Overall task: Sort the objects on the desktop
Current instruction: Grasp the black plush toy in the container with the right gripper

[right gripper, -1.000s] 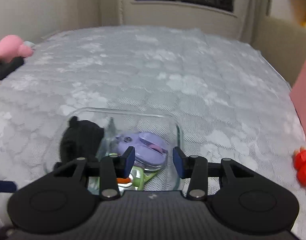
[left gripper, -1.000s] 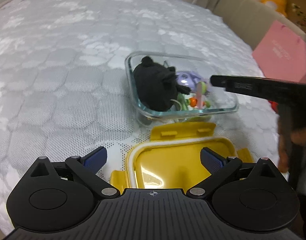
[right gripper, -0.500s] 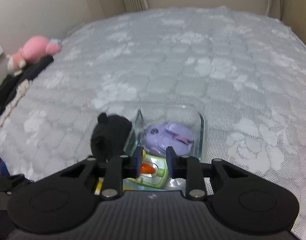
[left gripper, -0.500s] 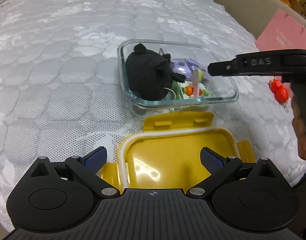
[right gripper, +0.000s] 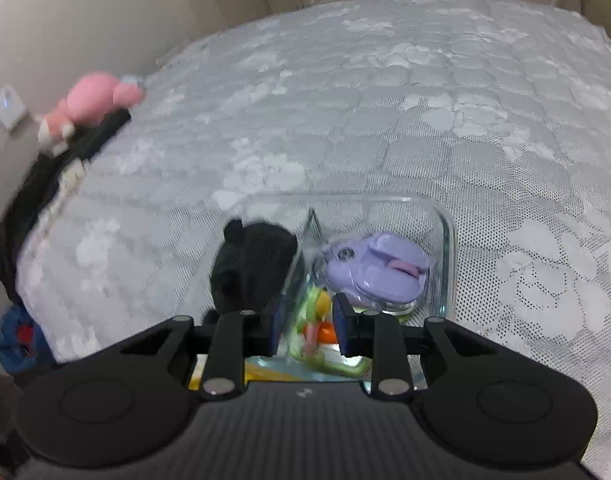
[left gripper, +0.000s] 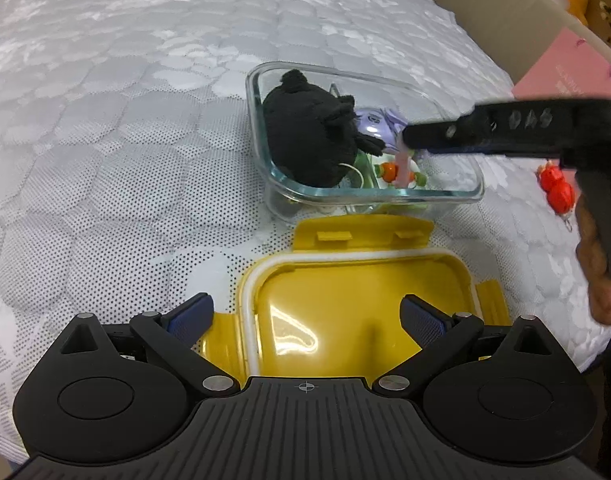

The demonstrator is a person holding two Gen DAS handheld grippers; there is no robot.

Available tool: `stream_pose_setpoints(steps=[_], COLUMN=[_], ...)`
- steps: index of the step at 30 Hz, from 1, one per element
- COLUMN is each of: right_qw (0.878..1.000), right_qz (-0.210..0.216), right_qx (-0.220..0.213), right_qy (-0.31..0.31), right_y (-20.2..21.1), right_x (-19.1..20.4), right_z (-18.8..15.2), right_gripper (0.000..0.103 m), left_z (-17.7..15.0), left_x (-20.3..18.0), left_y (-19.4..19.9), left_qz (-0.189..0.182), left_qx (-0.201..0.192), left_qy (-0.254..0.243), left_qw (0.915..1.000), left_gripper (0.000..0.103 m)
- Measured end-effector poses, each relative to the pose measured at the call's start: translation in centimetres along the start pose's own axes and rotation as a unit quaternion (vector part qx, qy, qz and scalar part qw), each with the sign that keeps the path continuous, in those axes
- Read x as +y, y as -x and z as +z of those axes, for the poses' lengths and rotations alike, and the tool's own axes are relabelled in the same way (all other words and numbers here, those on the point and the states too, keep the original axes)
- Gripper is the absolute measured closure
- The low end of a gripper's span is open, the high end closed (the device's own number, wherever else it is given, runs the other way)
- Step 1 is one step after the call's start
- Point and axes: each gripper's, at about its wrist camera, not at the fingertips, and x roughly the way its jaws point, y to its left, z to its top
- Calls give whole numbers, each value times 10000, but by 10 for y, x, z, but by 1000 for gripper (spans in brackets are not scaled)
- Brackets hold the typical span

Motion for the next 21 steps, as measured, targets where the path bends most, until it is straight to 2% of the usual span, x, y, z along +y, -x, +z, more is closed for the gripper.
stream_pose_setpoints(steps=[4,6,8,9,13,16,17,18,21], right_qw=[9994,9986,9949,9928,9923,9962,9969,9979,9990], right_qz=[-291,-149,-94,-43,180,-222,-282,-253,-12], right_qx=[130,42,103,173,439,282,120,-44,-453], right_qy=[-92,-501,-1004,-1189,-1144,-792,-718,-597,-16], right_y=[-26,-27,-26,-26,-20,-11,-4,4,22], right_x=[-5,-19,-34,-41,-43,-30,-26,-20,9], right_z=[-3,2,6,7,5,6,8,10,18], right_gripper=[73,77,86,86,85,78,69,61,49], left_z=[-3,-5,-5,-4,-2,-1,-1,-2,-2], left_x=[-6,-7,-5,-2,7,7,7,7,8], left_y=[0,1,3,3,3,2,2,2,2], left_qz=[-57,-12,43,34,-65,-63,-64,-67,-88], left_qx=[45,43,20,10,-11,-9,-8,-7,-4], left_qy=[-159,-264,-262,-211,41,32,4,-17,-22], left_qw=[9998,9996,9996,9998,10000,10000,10000,10000,10000], left_gripper=[1,1,1,1,1,1,1,1,1])
